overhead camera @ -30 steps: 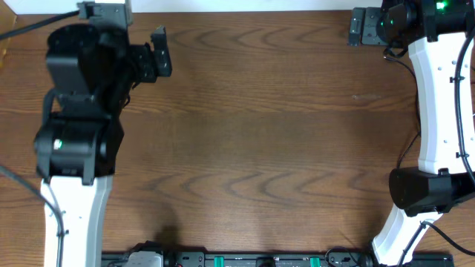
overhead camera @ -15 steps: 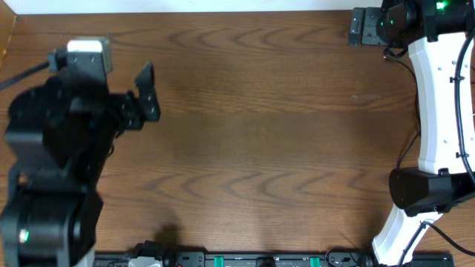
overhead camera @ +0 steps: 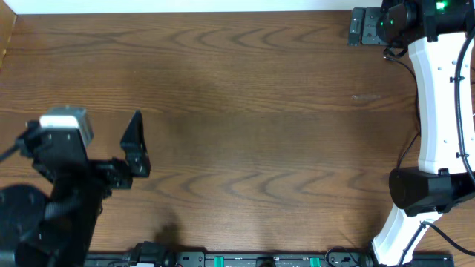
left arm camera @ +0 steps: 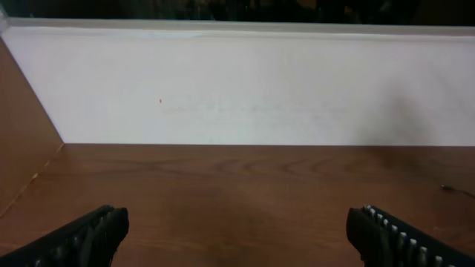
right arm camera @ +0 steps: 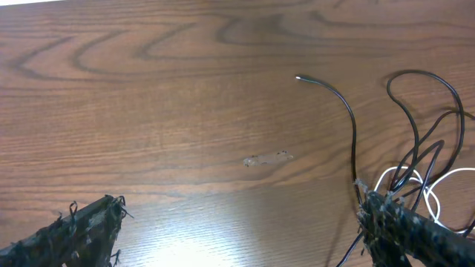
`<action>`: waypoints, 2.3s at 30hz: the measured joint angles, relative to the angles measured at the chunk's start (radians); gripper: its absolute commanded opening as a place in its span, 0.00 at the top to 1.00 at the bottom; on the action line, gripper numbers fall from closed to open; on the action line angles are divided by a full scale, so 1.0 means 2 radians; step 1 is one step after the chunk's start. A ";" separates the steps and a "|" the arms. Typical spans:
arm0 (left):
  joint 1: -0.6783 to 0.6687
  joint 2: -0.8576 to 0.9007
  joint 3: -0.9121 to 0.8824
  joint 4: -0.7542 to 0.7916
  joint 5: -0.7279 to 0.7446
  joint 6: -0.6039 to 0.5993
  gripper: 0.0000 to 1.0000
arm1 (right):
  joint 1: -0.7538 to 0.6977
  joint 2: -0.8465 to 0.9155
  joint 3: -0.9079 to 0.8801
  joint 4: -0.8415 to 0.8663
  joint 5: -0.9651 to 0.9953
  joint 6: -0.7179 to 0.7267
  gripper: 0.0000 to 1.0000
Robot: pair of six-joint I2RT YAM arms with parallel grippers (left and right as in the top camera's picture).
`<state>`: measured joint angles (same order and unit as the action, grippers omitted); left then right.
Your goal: Untangle cables
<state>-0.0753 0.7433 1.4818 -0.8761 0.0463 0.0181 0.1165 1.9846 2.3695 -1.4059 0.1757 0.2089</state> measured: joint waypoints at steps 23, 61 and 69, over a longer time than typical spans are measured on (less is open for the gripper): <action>0.018 -0.161 -0.135 -0.002 0.000 -0.011 0.02 | 0.003 0.000 0.000 0.000 0.000 0.000 0.01; 0.024 -0.368 -0.282 0.000 0.000 -0.019 0.01 | 0.006 0.000 0.000 0.000 0.000 0.000 0.01; 0.024 -0.369 -0.331 0.093 0.000 -0.030 0.02 | 0.006 0.000 0.000 0.000 0.000 0.000 0.01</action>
<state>-0.0269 0.0063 0.8204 -0.6891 0.0463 -0.0422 0.1276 1.9846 2.3695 -1.4059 0.1753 0.2089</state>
